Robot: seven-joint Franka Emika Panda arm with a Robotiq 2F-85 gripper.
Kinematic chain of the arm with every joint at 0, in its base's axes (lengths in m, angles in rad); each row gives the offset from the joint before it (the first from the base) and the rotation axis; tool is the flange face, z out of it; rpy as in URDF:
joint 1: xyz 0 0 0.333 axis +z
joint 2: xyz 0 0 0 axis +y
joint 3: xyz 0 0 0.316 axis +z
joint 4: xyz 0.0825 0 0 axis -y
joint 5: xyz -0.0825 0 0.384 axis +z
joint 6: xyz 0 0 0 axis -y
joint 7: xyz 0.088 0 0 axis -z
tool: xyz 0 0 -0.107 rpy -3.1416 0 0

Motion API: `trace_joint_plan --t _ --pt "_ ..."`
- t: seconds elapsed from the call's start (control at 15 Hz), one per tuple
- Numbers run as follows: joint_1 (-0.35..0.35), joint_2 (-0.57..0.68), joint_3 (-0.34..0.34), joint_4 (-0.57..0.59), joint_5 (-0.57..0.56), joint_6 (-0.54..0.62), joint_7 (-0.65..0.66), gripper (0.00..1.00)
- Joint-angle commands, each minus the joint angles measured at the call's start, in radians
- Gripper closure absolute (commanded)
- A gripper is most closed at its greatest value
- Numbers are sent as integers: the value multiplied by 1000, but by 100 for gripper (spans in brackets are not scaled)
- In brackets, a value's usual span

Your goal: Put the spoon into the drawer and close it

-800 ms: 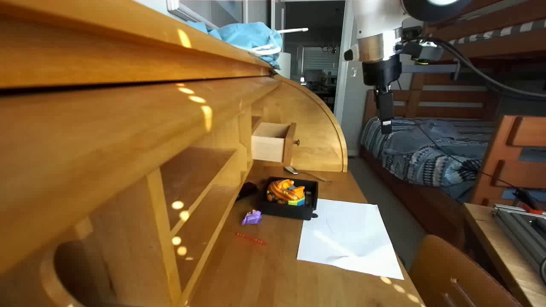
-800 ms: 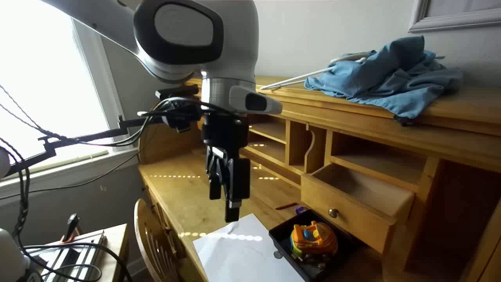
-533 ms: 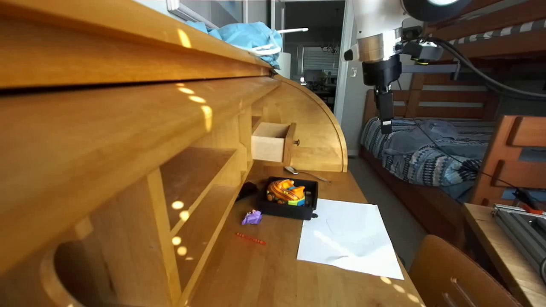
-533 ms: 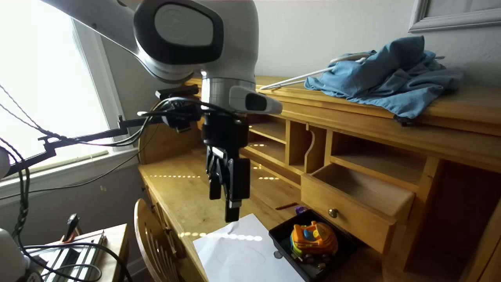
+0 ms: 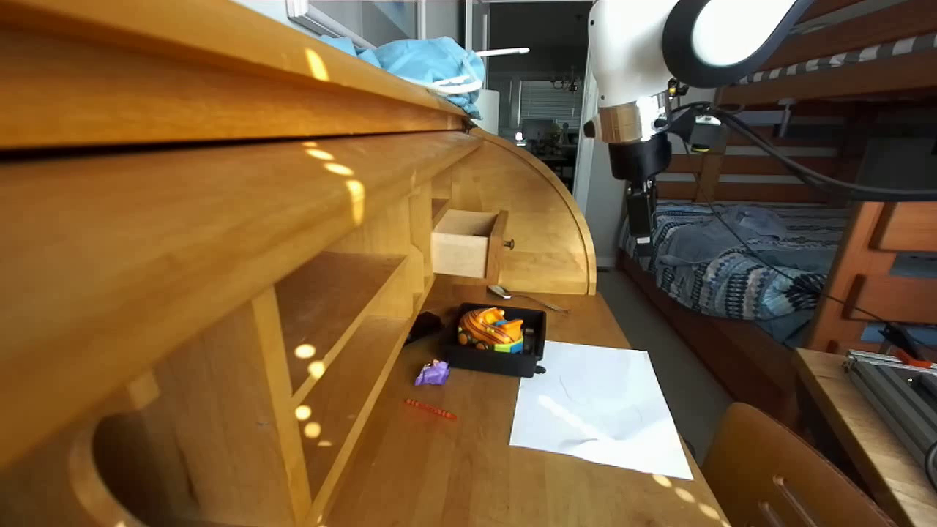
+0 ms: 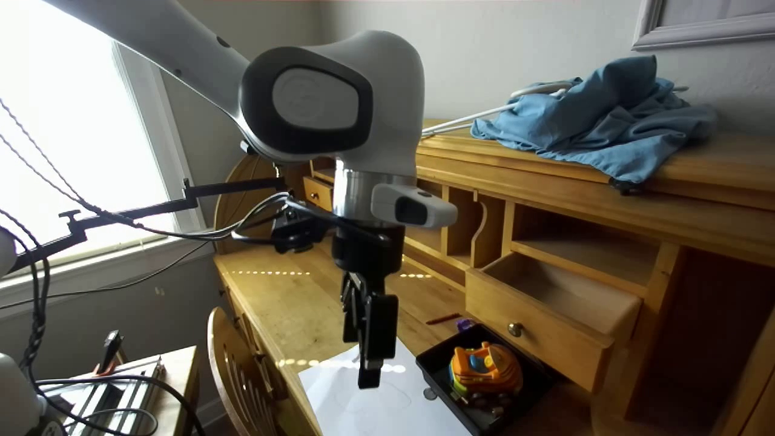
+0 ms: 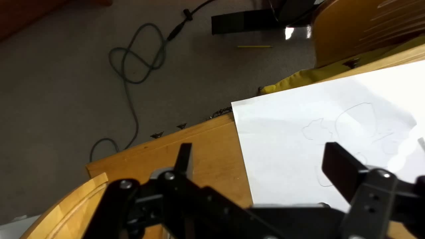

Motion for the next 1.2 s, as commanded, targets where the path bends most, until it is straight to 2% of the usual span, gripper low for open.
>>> trace_joint_plan --t 0.0,0.2,0.4,0.67,0.73,1.0,1.07,1.13 --pt "-24 97 -42 57 -37 39 9 0" --pt "-44 146 -83 84 -22 59 13 0" --pt "-75 200 -123 126 40 70 -105 0" --pt "-95 248 -142 184 55 25 -176 0" --pt "-86 218 -143 141 23 58 -128 0" --pt "-90 239 -145 165 25 46 -145 0" --pt "-80 222 -150 130 -21 122 -73 0" --pt "-80 228 -150 118 -40 197 -63 0"
